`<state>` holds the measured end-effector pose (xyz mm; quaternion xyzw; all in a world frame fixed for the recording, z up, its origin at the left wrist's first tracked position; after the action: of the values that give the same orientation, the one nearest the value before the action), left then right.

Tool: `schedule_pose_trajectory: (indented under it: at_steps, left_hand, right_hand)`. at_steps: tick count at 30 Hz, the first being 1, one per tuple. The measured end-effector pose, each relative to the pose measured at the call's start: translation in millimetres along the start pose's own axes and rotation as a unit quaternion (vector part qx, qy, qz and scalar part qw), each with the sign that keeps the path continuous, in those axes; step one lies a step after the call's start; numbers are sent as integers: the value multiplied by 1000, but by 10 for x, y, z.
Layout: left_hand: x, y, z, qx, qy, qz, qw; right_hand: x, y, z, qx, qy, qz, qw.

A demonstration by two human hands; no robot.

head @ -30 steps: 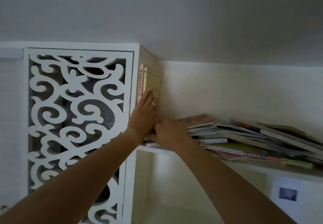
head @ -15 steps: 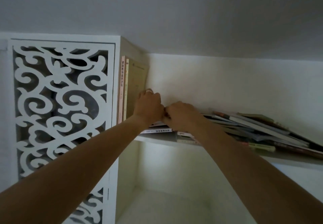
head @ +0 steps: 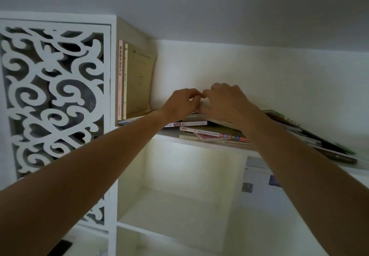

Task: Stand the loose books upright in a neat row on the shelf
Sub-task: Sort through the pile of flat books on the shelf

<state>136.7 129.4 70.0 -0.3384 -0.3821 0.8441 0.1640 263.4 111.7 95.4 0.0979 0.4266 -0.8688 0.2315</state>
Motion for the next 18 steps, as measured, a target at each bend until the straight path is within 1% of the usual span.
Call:
schedule_pose_trajectory:
  at_steps: [2, 4, 6, 8, 9, 10, 12, 13, 14, 16, 18]
  left_hand:
    - [-160, -4, -133, 22, 2, -11, 1000]
    - [-291, -24, -276, 57, -10, -11, 998]
    - [-400, -64, -370, 84, -1, -1, 996]
    - [-509, -127, -418, 101, 40, 11, 994]
    - [-563, -163, -443, 112, 61, 16, 992]
    - [-629, -196, -475, 124, 75, 16, 989]
    - [-747, -263, -567, 147, 77, 8, 986]
    - [-794, -294, -624, 157, 67, 3, 985]
    - [-834, -323, -679, 165, 49, -4, 985]
    - [-884, -358, -789, 185, 6, -5, 983]
    - [-936, -371, -892, 205, -2, 2, 979]
  right_hand:
    - [-200, 73, -12, 68, 9, -34, 997]
    - [-389, 150, -39, 116, -23, -73, 990]
    - [-542, 243, -58, 153, -105, -113, 976]
    - [-636, 354, -76, 185, -228, -128, 947]
    - [-668, 409, -74, 180, -296, -128, 929]
    - [-720, 446, -57, 154, -349, -128, 916]
    - [-882, 495, -14, 68, -398, -138, 905]
    - [-966, 517, 4, 34, -404, -141, 903]
    - [-1039, 534, 15, 15, -405, -144, 903]
    - [-1156, 558, 40, 17, -376, -148, 915]
    - [-1265, 588, 77, 38, -352, -155, 922]
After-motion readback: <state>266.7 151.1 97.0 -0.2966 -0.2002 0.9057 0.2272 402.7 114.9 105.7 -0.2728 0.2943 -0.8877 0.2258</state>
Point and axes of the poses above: each hand's wrist, its own y-axis away from the middle knuckle, its own z-axis out of the back of the hand, x = y × z, the point moved 6 cm from there along -y, towards the middle knuckle, and after that the axes turned 10 degrees about -x, right-handed, at the moved point
